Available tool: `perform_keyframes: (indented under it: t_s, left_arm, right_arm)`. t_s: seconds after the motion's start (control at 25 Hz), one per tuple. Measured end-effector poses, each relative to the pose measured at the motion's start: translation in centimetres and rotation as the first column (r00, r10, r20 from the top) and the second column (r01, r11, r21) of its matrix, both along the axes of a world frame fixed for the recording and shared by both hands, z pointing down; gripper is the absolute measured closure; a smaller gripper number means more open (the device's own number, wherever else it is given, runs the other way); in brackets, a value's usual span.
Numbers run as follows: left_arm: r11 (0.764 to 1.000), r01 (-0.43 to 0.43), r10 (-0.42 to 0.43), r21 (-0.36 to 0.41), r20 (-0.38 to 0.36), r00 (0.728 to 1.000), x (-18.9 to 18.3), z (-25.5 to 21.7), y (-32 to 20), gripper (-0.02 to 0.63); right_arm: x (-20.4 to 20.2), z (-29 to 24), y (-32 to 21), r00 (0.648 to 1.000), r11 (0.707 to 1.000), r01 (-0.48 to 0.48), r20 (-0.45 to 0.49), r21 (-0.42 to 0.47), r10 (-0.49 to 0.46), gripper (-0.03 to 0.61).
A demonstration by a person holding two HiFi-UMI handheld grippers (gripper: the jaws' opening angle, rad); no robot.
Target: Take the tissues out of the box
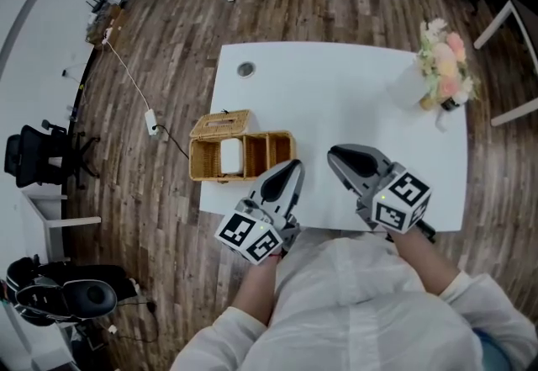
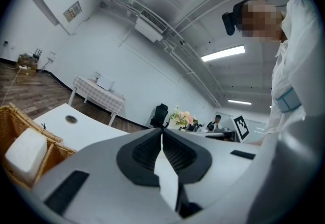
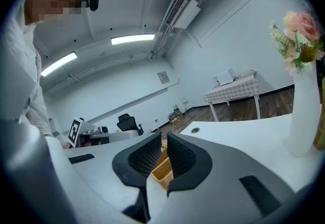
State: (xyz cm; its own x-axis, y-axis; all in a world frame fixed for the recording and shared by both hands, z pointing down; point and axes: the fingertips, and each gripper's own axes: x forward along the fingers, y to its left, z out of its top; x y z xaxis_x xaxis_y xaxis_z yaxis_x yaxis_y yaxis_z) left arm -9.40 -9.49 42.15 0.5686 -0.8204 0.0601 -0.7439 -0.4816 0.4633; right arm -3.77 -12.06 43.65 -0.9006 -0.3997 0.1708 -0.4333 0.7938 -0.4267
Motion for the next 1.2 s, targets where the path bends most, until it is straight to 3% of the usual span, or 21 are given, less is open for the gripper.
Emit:
perform_keyframes:
  t_s: [0.2, 0.32, 0.64, 1.2]
  left_arm:
    - [1.000, 0.024, -0.024, -0.004, 0.016, 1.000, -0.8, 0.2, -0.4, 0.606]
    - [0.999, 0.034, -0.033, -0.007, 0.025, 0.999, -1.1, 0.4, -0.8, 0.524]
    - [1.000, 0.024, -0.023, -0.009, 0.069, 0.997, -0.6, 0.8, -1.7, 0.424]
    - [0.992, 0.123, -0.119, -0.029, 0.114, 0.986, -5.7, 2.2, -2.0, 0.368]
  right_arm:
    - [0.1, 0.3, -0.2, 1.000, 1.000, 0.003, -0.005, -0.002, -0.003, 0.541]
    - [0.1, 0.6, -0.6, 1.000, 1.000, 0.000, -0.005, -0.006, 0.000, 0.541]
    - [0.0, 0.7, -1.1, 1.000, 1.000, 0.003, -0.007, -0.002, -0.003, 0.540]
    - [-0.5, 1.2, -1.9, 1.000, 1.000, -0.012, -0.024, -0.008, 0.012, 0.540]
